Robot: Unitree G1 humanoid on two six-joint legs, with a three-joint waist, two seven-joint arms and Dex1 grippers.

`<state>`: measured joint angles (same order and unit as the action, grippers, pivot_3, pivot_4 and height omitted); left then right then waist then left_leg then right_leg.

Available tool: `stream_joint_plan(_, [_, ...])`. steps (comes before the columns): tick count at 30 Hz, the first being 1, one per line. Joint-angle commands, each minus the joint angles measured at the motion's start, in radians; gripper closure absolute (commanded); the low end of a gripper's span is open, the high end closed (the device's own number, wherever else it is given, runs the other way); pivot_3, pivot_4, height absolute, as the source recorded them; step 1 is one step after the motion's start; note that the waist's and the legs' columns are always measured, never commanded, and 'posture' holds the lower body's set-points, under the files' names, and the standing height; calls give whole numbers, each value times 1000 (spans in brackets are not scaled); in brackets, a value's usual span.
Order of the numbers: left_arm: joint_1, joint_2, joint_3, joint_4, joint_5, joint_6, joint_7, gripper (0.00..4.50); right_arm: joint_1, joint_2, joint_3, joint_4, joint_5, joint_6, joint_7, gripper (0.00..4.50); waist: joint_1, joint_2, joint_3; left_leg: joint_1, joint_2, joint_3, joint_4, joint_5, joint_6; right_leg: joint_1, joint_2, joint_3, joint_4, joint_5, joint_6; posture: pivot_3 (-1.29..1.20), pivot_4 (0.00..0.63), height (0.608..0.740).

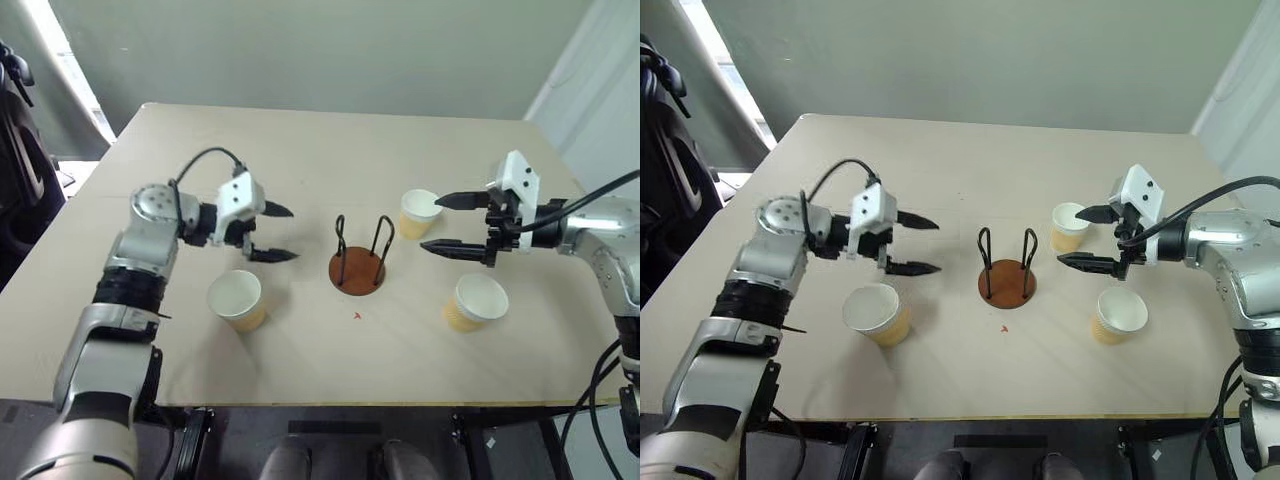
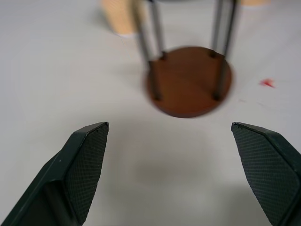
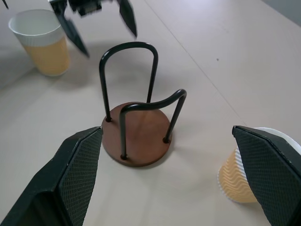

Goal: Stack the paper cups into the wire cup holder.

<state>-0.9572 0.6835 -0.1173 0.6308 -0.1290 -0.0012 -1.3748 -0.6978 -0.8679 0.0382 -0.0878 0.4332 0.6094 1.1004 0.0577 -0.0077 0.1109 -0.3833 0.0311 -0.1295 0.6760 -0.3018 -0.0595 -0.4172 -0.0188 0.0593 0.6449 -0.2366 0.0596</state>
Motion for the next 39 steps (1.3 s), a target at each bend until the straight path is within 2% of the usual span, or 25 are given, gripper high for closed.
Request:
stream_joint_plan(1, [-45,-11,51,7,-26,13,45,34,-29,2,-2,0,-18,-31,11,0,0,0,0,0,0,0,0,0,0,0,0,0,0,0,0,0,150,740])
stream_joint_plan(8, [-36,-24,69,-43,-49,60,65,34,-50,-5,37,57,-87,-89,28,0,-1,0,0,0,0,0,-1,0,0,0,0,0,0,0,0,0,150,740])
stream_joint_plan(17, [-20,23,81,-189,-142,197,-43,34,-140,51,120,226,-247,-256,16,0,-4,0,0,0,0,0,-2,0,0,-2,0,0,0,0,0,0,150,740])
stream_joint_plan(27, [-2,47,75,-216,-133,207,-44,34,-274,174,200,512,-416,-444,-7,0,-5,0,0,-1,0,0,-3,0,0,-3,-1,1,0,0,0,0,150,740])
stream_joint_plan(36, [11,47,75,-229,-131,207,-35,34,-354,213,241,743,-535,-573,-17,0,-2,0,0,-1,0,1,-7,0,0,-4,-1,1,-1,0,-1,0,150,740])
stream_joint_plan(39, [12,45,73,-224,-128,200,-34,0,-373,220,254,800,-572,-607,-27,594,-2,0,0,-1,0,1,-8,0,-1,-5,-1,1,-1,0,-1,0,150,740])
